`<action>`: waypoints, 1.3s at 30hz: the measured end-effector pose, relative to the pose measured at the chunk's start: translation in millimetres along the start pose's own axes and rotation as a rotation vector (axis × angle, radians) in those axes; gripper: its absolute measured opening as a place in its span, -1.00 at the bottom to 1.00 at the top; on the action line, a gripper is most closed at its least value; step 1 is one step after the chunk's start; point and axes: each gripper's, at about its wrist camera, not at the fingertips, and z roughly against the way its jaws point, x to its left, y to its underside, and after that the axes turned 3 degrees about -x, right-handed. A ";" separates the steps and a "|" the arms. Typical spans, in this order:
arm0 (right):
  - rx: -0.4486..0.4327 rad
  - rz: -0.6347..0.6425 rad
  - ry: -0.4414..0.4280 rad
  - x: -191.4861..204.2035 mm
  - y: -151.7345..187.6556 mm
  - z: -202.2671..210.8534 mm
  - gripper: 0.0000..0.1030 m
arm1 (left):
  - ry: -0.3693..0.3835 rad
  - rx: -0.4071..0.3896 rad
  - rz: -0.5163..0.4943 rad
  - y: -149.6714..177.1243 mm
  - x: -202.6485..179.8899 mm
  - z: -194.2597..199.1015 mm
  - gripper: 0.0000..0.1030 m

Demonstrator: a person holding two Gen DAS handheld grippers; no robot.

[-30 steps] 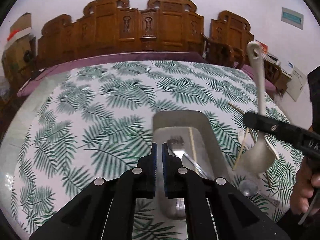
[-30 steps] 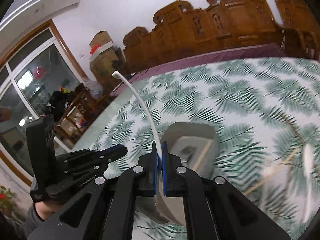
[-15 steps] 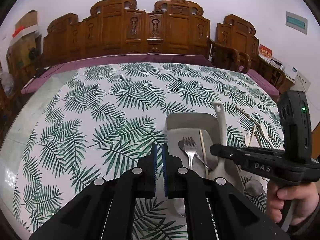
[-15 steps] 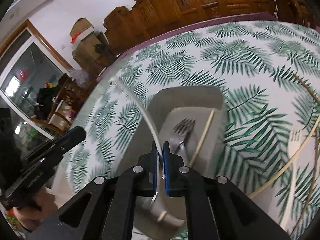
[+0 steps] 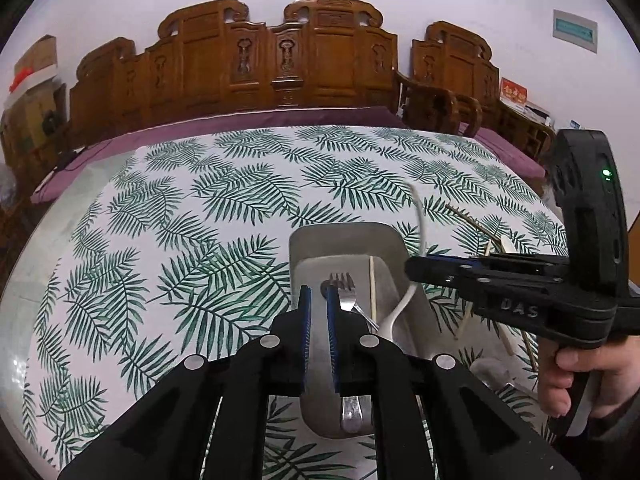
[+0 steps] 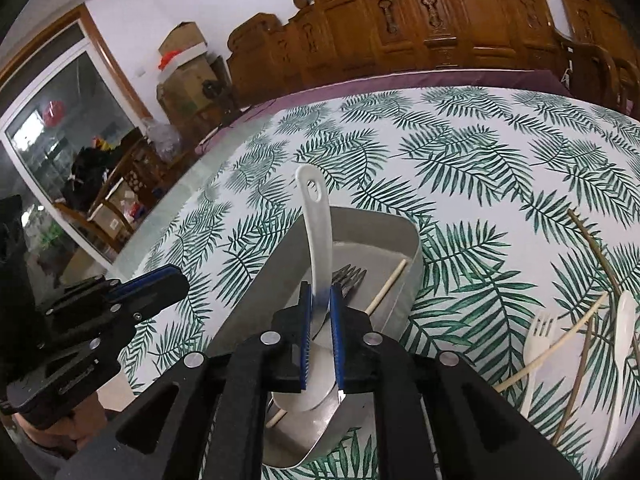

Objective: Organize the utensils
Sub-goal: 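Lower the white ceramic spoon into the grey tray and open the right tool, then grasp a metal spoon by its handle with the right tool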

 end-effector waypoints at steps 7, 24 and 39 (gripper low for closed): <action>0.080 0.006 0.036 -3.2 1.7 -30.6 -0.81 | -0.004 0.007 0.012 0.6 5.0 -0.8 -0.87; -0.054 0.100 0.151 -25.9 21.5 87.5 -0.76 | 0.041 -0.027 0.007 0.9 -17.5 17.5 -0.57; 0.069 0.153 0.194 -45.6 113.1 115.0 -0.55 | 0.062 -0.004 -0.007 37.4 -68.8 47.2 -0.06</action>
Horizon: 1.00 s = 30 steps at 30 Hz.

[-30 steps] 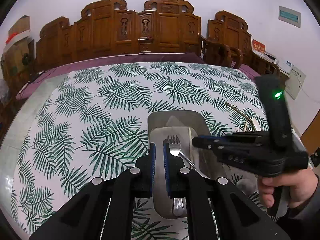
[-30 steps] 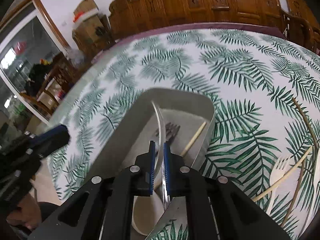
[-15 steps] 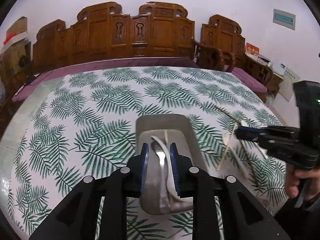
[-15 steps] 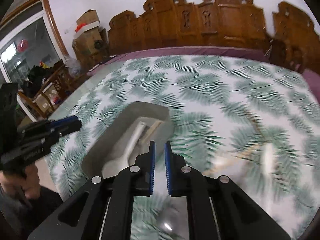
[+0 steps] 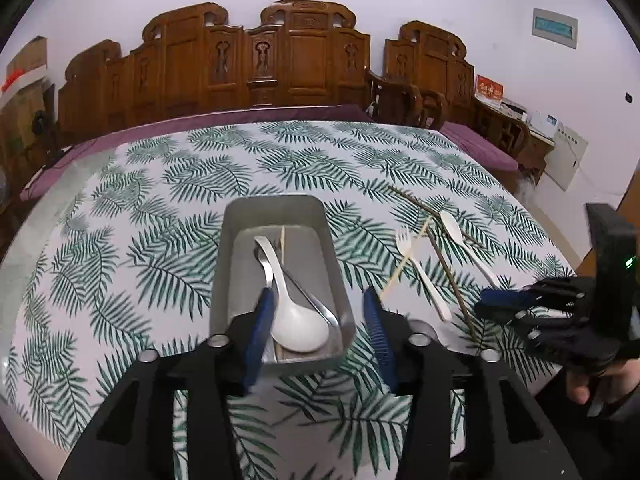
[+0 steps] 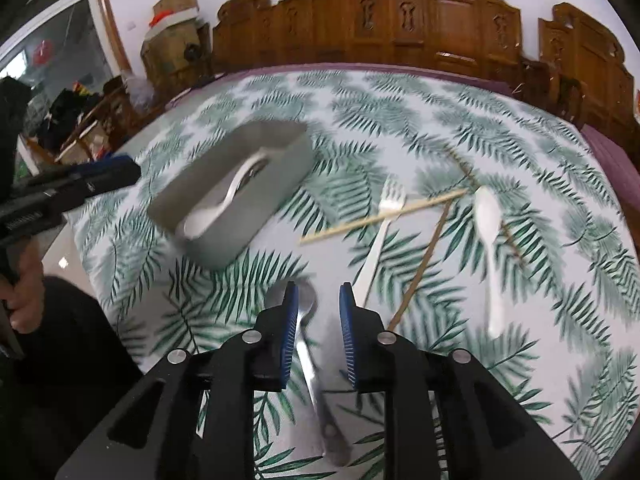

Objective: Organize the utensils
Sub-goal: 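Grasp a metal spoon by its handle with the right tool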

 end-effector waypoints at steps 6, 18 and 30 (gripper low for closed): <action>0.096 0.046 -0.012 10.7 18.3 -32.5 -0.55 | 0.002 0.010 0.009 12.6 -6.0 -1.1 -0.03; 0.098 0.167 0.038 22.6 31.4 -41.7 -0.65 | 0.013 0.036 -0.021 21.0 -13.0 -15.1 -0.03; -0.025 0.041 0.004 -5.4 16.3 -16.0 -0.87 | 0.003 0.034 -0.037 19.6 -23.4 -17.7 -0.03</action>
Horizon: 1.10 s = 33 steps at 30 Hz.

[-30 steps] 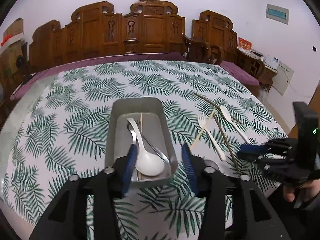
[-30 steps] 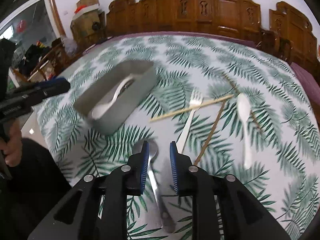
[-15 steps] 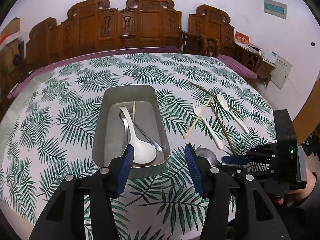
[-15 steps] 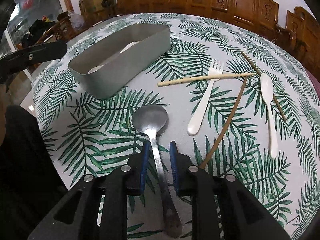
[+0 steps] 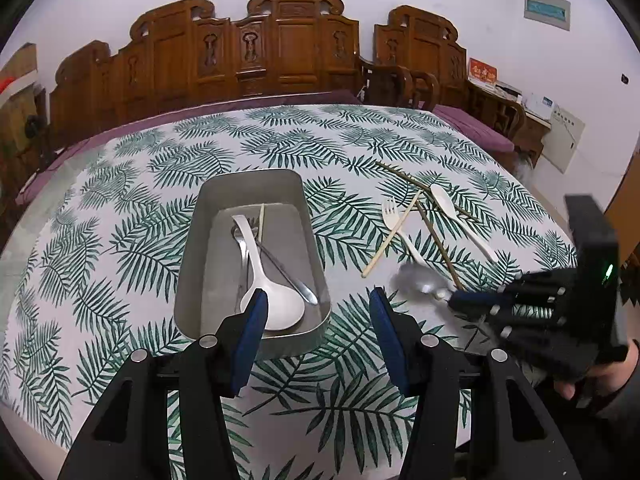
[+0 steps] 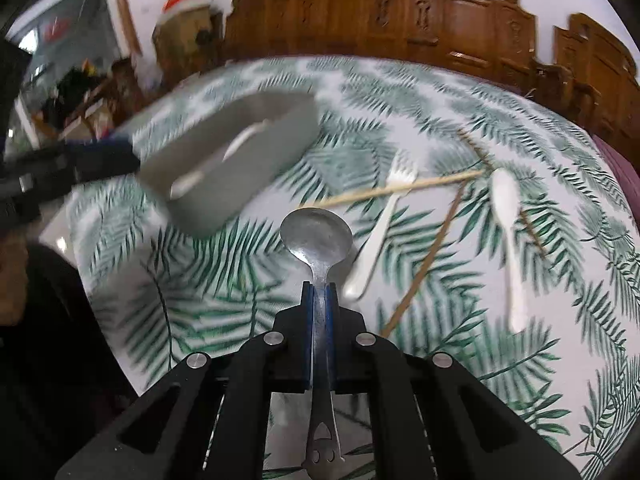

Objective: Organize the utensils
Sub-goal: 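Grasp a metal spoon by its handle with the right tool, then grasp a wooden chopstick with the left tool while the right tool lifts the metal spoon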

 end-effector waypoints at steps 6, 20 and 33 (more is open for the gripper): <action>-0.066 -0.069 0.035 -35.4 -16.3 9.8 -0.87 | 0.005 0.027 -0.021 -8.5 -12.0 -9.6 -0.03; -0.090 -0.178 0.118 -131.1 -26.5 5.0 -0.87 | 0.032 0.073 -0.113 -39.2 -52.0 -66.9 -0.11; -0.089 -0.267 0.086 -147.7 -20.5 3.5 -0.86 | 0.055 0.184 -0.149 -52.2 -74.4 -145.1 -0.40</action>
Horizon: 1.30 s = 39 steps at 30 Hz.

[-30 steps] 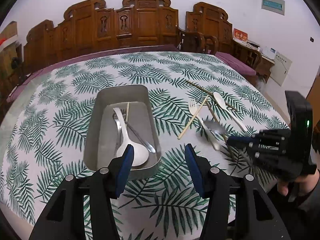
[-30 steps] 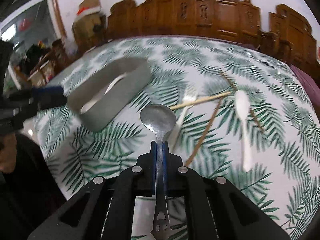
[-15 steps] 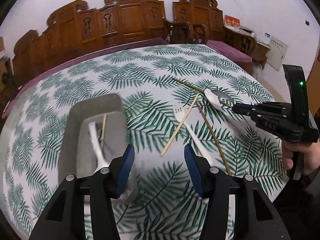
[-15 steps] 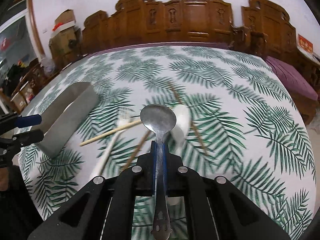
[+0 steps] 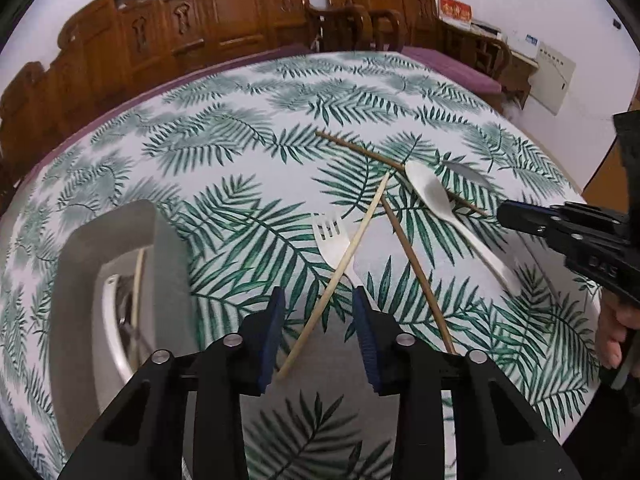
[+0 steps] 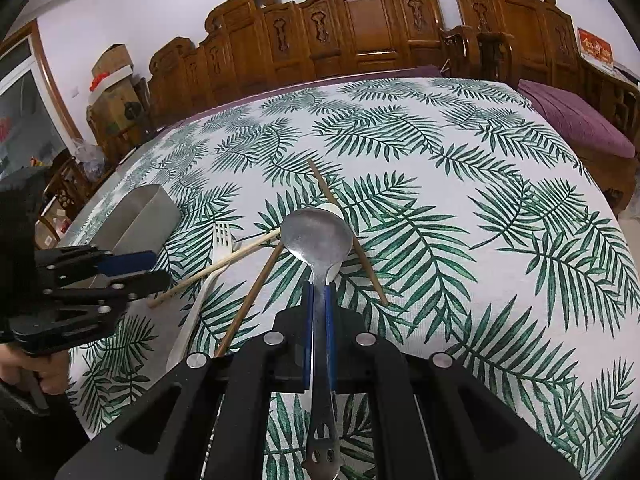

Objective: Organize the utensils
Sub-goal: 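Grasp a wooden chopstick with the left tool while the right tool lifts the metal spoon, then lower the chopstick into the grey tray and open the left tool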

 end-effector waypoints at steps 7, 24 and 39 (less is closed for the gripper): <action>0.001 -0.008 -0.015 1.6 -1.4 -1.6 -0.86 | 0.018 0.051 0.031 -3.2 -0.5 -22.0 -0.64; 0.003 0.002 -0.019 7.4 -2.5 -2.6 -0.86 | 0.022 0.078 0.000 3.8 -6.7 -20.0 -0.92; -0.010 0.041 -0.037 35.7 -1.5 4.3 -0.87 | 0.024 -0.021 0.019 14.5 3.2 53.3 -0.92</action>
